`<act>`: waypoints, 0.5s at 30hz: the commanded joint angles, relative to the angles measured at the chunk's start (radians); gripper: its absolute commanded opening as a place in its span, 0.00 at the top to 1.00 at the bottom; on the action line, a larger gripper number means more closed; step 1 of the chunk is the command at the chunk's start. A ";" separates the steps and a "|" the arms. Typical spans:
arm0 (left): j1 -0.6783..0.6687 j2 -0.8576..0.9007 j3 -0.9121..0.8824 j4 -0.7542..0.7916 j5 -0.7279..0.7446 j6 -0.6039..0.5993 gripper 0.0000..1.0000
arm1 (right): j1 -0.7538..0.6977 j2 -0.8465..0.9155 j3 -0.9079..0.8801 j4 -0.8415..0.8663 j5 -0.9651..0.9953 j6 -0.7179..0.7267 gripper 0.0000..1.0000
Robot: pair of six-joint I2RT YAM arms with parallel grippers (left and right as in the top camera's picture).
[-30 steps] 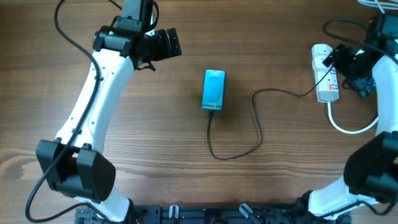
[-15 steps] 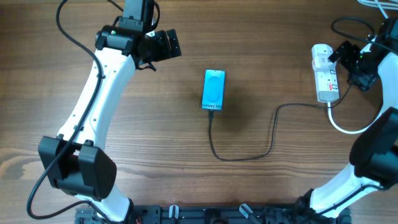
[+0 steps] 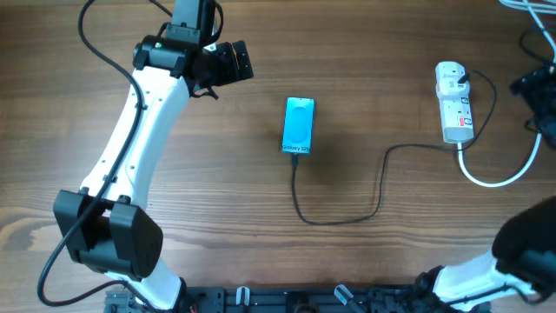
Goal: Plug charger to phone and switch on socket
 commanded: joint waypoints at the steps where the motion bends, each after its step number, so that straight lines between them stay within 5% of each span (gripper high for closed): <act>1: 0.002 0.006 -0.003 0.001 -0.016 -0.006 0.00 | 0.014 0.116 0.003 -0.016 -0.209 -0.153 0.01; 6: 0.002 0.006 -0.003 0.001 -0.016 -0.006 0.00 | 0.057 0.130 0.003 -0.111 -0.406 -0.262 0.00; 11: 0.002 0.006 -0.003 0.001 -0.016 -0.006 0.00 | 0.005 0.129 0.007 -0.081 -0.112 -0.048 0.00; 15: 0.002 0.006 -0.003 0.001 -0.016 -0.006 0.00 | -0.050 0.130 0.004 -0.028 -0.071 0.003 0.00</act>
